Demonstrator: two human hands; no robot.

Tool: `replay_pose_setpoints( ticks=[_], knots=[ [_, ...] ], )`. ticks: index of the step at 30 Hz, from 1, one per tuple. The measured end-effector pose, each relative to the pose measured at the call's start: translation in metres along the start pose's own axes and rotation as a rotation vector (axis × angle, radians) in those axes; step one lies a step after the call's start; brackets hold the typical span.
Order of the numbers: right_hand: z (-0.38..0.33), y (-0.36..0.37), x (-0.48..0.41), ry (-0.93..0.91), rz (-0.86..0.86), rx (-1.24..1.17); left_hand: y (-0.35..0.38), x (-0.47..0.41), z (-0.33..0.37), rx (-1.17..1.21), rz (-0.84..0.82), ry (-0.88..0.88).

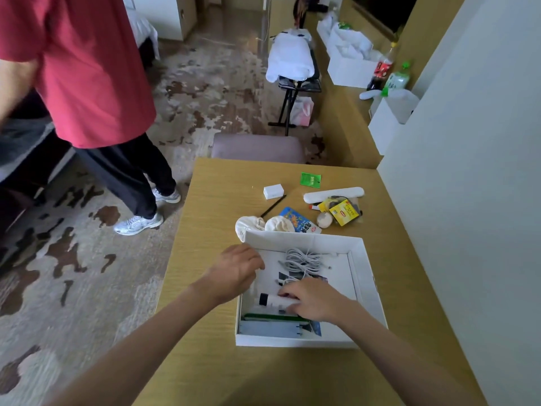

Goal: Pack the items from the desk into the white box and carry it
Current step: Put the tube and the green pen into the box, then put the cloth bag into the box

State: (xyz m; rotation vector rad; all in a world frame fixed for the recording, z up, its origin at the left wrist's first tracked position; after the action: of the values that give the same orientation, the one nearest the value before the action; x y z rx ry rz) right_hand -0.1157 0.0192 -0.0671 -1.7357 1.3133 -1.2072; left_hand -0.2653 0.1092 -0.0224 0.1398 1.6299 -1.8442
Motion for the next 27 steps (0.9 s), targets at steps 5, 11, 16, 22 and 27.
replay_pose_setpoints(
  ticks=[5,11,16,22,27],
  knots=[
    [0.002,0.005,-0.002,0.007,-0.004,0.032,-0.006,-0.003,-0.009,0.018,0.077,-0.034],
    [0.019,-0.020,0.008,0.152,0.254,-0.042,0.000,-0.019,-0.020,0.091,0.084,-0.136],
    [0.051,-0.060,0.021,0.349,0.542,-0.252,0.015,-0.050,-0.044,0.154,-0.013,-0.231],
    [0.084,-0.110,0.002,0.417,0.756,-0.383,0.065,-0.096,-0.090,0.345,-0.291,-0.584],
    [0.105,-0.126,-0.054,0.369,0.620,-0.369,0.112,-0.108,-0.122,0.290,-0.491,-0.633]
  ],
)
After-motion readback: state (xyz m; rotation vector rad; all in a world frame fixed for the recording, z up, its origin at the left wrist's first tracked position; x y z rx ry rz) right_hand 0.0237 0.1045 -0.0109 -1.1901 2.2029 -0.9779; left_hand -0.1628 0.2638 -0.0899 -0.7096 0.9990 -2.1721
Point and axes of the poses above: each hand's wrist, its own x-axis away from the middle knuckle, its own y-axis out of the palm, z = x × y, the point moved 5 cm from there along -x, towards the middle knuckle, and after that the axes turned 12 degrees about z, right-handed, at the moved point
